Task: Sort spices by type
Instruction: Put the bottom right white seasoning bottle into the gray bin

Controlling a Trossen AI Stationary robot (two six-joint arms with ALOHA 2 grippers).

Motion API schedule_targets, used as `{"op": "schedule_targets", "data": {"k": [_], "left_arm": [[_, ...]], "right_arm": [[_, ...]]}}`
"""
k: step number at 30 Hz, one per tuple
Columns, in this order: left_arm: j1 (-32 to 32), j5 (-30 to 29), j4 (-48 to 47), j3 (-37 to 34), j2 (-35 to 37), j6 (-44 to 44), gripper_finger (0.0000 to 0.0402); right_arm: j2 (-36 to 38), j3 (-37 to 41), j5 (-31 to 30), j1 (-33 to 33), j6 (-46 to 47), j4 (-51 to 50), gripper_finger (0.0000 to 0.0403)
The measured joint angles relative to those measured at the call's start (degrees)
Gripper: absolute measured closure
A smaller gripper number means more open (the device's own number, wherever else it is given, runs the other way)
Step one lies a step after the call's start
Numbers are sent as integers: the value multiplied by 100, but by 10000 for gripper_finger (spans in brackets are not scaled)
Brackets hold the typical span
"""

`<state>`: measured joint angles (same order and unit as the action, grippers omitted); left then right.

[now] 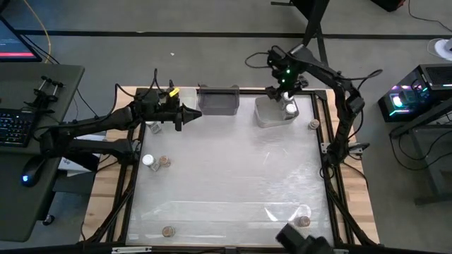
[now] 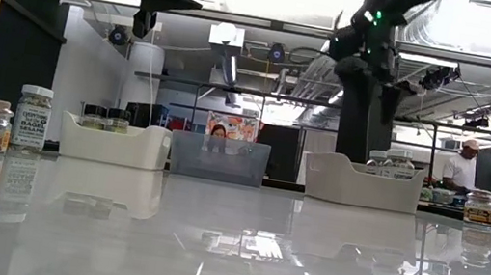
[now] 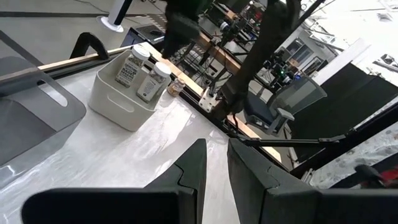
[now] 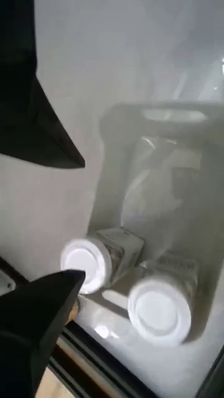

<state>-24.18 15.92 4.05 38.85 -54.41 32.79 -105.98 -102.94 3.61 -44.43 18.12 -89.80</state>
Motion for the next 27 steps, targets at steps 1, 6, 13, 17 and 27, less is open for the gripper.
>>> {"op": "schedule_targets", "data": {"k": [1,6,13,17,27], "left_arm": [[0,0,4,0,0,-1,348],[0,0,5,0,0,1,348],[0,-2,7,0,2,56,348],[-3,-105,9,-1,2,58,348],[-7,-116,9,-1,0,60,348]], "right_arm": [[58,68,-96,132,-86,-2,162],[421,900,-532,676,-373,134,311],[1555,2860,-412,478,124,901,389],[2210,3710,-401,264,906,1962,397],[2488,4576,-386,208,1946,3226,402]]}}
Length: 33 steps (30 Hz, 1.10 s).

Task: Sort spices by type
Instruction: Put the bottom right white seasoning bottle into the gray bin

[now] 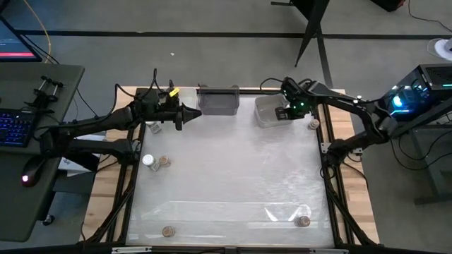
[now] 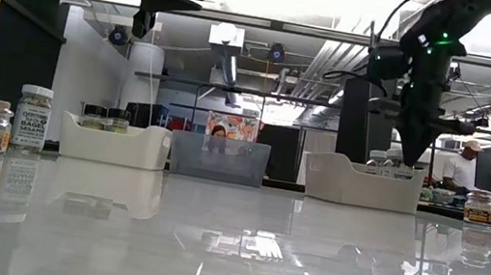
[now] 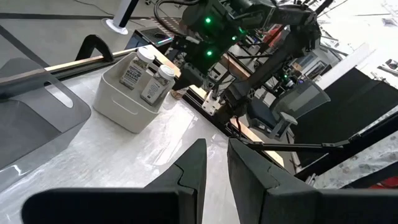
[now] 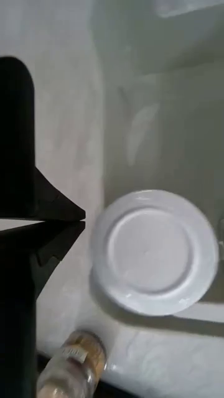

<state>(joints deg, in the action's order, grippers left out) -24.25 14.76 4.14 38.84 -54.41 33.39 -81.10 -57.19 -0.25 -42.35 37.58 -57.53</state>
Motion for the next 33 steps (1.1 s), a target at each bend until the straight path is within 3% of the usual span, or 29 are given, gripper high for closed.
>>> {"op": "schedule_targets", "data": {"k": [23,28,33], "left_arm": [[0,2,-2,1,0,-11,348],[0,2,-4,1,0,-17,348],[0,2,-4,1,0,-15,348]], "right_arm": [[-2,183,-1021,-4,606,360,403],[86,181,-921,-4,414,262,403],[349,181,-65,9,77,-24,403]]}}
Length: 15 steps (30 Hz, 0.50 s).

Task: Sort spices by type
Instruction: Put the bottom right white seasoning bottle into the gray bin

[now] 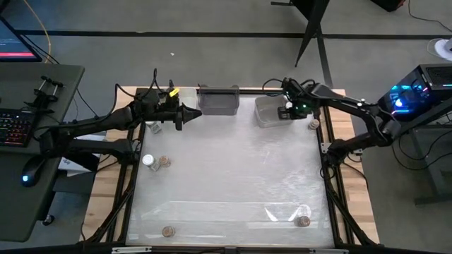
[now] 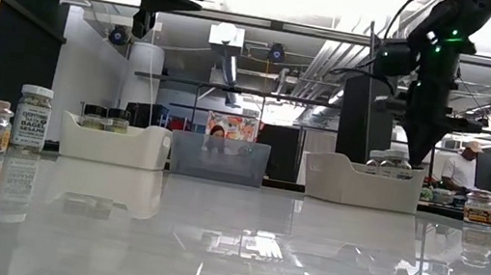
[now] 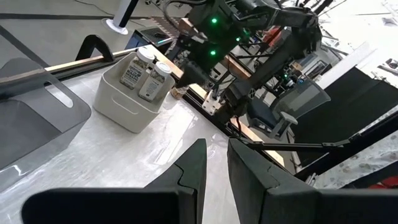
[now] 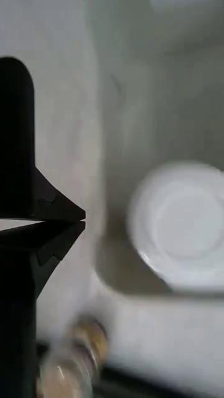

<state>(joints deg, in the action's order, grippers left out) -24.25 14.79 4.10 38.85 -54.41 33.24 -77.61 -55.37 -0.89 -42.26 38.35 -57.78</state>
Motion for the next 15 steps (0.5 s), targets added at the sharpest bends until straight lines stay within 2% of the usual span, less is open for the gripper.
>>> {"op": "schedule_targets", "data": {"k": [2,4,10,15], "left_arm": [[0,0,-2,0,0,11,348],[0,1,-2,0,0,9,348],[0,0,0,-1,0,28,348],[-9,-8,0,-1,0,59,348]], "right_arm": [[45,0,452,67,3,123,403],[46,0,571,208,125,405,403],[-86,-23,271,518,540,1368,403],[-550,-479,-92,529,192,782,403]]}}
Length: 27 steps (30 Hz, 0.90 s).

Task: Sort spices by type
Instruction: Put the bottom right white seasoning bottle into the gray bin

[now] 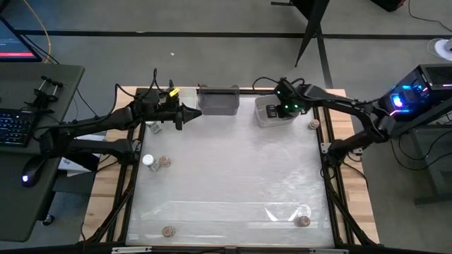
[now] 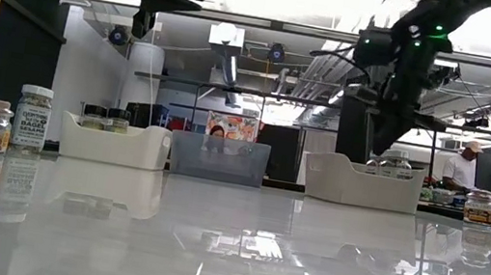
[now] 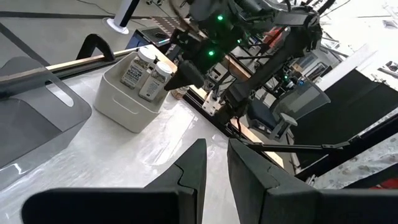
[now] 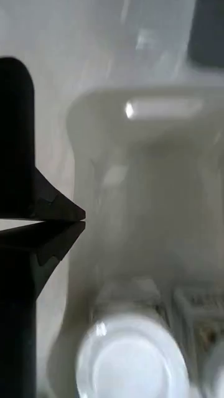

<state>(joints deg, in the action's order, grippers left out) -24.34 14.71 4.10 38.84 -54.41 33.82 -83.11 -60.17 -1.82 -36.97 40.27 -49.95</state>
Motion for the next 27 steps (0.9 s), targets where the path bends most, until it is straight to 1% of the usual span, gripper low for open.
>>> {"op": "schedule_targets", "data": {"k": [7,12,15,19,27], "left_arm": [[-2,-14,0,1,0,57,348],[-2,-18,0,1,0,60,348],[-2,-21,1,0,0,59,348],[-2,-25,0,0,0,57,348],[-2,-74,0,-1,0,46,348]], "right_arm": [[-893,-1000,-601,28,-859,-741,403],[-1544,-1504,-680,36,-1274,-1238,403],[-1828,-1711,-834,72,-1469,-1379,403],[-2012,-1849,-1043,118,-1647,-1581,403],[-2046,-1840,-1506,125,-1833,-2142,403]]}}
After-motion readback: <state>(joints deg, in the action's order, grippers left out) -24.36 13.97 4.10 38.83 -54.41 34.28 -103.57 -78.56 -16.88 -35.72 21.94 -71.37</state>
